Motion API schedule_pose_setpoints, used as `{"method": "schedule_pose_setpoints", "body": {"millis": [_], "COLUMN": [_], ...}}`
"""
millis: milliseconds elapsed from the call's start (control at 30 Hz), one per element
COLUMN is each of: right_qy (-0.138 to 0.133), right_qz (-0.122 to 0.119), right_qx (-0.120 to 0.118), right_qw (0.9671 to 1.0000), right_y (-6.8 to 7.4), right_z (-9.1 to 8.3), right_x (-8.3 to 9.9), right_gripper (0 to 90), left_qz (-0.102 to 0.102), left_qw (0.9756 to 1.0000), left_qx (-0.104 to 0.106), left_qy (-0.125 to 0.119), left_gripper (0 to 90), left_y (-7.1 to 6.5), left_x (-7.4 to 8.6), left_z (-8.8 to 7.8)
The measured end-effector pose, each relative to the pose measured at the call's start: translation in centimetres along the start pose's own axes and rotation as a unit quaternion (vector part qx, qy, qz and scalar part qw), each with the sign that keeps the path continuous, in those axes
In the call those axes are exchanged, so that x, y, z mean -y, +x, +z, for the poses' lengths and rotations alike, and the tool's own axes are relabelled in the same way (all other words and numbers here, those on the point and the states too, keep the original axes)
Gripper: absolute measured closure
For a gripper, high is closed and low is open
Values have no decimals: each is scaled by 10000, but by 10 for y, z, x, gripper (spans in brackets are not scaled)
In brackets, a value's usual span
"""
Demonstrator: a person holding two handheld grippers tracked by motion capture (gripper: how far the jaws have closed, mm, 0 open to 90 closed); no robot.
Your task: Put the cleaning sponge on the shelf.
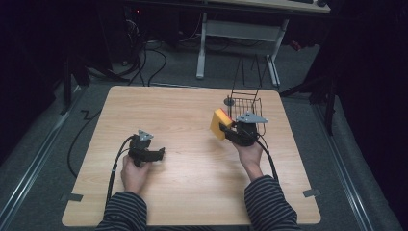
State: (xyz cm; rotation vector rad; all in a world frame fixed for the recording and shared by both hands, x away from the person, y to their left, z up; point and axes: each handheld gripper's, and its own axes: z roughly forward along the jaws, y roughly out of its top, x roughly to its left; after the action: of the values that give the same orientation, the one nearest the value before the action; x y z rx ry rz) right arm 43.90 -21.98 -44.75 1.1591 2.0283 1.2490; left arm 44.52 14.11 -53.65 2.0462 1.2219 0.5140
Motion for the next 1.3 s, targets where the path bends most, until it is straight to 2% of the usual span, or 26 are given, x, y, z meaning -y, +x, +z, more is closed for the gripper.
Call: {"method": "schedule_pose_setpoints", "body": {"millis": [533,867,1067,1300], "right_qy": [-125,-207,-223,-136], "right_qz": [-144,-33,-9,57], "right_qx": [180,332,511,841], "right_qw": [9997,9992,9984,9963], "right_y": [-12,-25,-34,-51], "right_z": [-30,-45,-50,-48], "right_x": [-5,-5,-4,-3], "right_gripper": [606,607,607,607], "left_qz": [-1,1,1,0], "left_qw": [10000,10000,10000,10000], "left_qx": [-1,-1,-2,1], "left_qy": [0,1,2,4], "left_gripper": [173,173,173,173], "left_y": [0,0,0,0], "left_x": [0,0,0,0], "left_z": [0,0,0,0]}}
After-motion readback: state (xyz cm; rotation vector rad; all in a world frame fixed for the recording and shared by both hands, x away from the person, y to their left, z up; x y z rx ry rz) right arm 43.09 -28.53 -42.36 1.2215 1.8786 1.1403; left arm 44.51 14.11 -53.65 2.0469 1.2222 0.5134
